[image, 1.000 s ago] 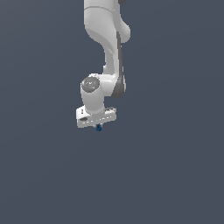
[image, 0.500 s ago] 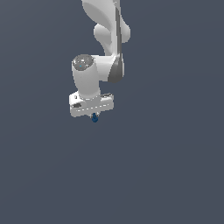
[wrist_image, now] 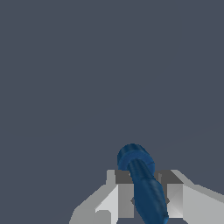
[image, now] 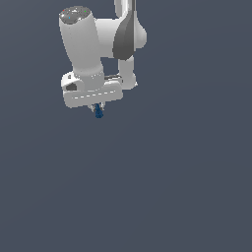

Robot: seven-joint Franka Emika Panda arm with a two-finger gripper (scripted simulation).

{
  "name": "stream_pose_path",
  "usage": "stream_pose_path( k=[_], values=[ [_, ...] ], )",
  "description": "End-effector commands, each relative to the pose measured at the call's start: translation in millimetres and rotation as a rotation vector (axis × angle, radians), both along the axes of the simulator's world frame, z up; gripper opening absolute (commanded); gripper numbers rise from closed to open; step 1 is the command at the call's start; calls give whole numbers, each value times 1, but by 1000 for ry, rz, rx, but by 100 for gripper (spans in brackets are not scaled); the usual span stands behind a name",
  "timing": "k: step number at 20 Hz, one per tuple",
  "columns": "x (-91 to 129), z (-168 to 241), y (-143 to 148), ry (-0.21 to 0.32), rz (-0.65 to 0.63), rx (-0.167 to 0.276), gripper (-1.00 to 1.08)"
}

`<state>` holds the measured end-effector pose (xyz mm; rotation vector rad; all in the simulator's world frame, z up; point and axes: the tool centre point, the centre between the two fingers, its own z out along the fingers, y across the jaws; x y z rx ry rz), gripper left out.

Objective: Pick up the object and move it to a goal position.

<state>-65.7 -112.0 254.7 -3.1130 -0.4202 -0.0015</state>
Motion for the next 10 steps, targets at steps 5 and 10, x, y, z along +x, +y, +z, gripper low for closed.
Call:
stream_pose_path(
  k=[5, 10],
  values=[
    [-13, 72, -13, 1, 0, 0, -100],
    [-20, 124, -23, 1, 0, 1, -100]
  ],
)
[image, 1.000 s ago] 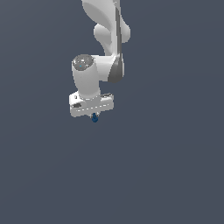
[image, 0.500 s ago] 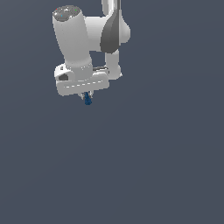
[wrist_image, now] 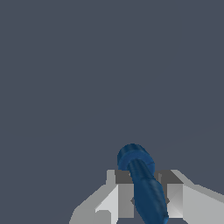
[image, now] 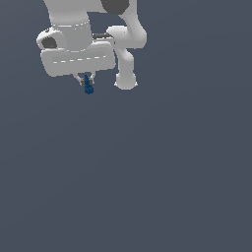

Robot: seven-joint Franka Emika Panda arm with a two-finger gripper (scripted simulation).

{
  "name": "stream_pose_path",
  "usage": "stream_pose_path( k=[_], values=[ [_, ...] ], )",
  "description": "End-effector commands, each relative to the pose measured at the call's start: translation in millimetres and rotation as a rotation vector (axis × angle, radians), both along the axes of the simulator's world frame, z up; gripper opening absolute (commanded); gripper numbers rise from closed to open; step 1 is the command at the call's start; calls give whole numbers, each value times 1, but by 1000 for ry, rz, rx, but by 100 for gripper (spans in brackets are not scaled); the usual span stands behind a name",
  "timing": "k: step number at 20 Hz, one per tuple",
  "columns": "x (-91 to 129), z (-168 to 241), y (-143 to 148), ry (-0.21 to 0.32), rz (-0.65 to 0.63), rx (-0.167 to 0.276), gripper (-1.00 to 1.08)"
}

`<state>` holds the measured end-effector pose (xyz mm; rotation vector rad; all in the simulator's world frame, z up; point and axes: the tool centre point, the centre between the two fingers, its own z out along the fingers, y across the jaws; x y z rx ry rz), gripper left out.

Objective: Pick up the object and move it to a goal position.

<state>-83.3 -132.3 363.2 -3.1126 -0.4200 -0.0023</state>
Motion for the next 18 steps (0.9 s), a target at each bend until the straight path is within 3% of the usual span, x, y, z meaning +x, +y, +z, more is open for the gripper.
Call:
stream_pose_path(
  k=[1, 9, 18],
  values=[
    [-4, 25, -5, 1, 0, 0, -100],
    [-10, 78, -15, 1, 0, 0, -100],
    [-11, 98, -19, 1, 0, -1, -100]
  ],
)
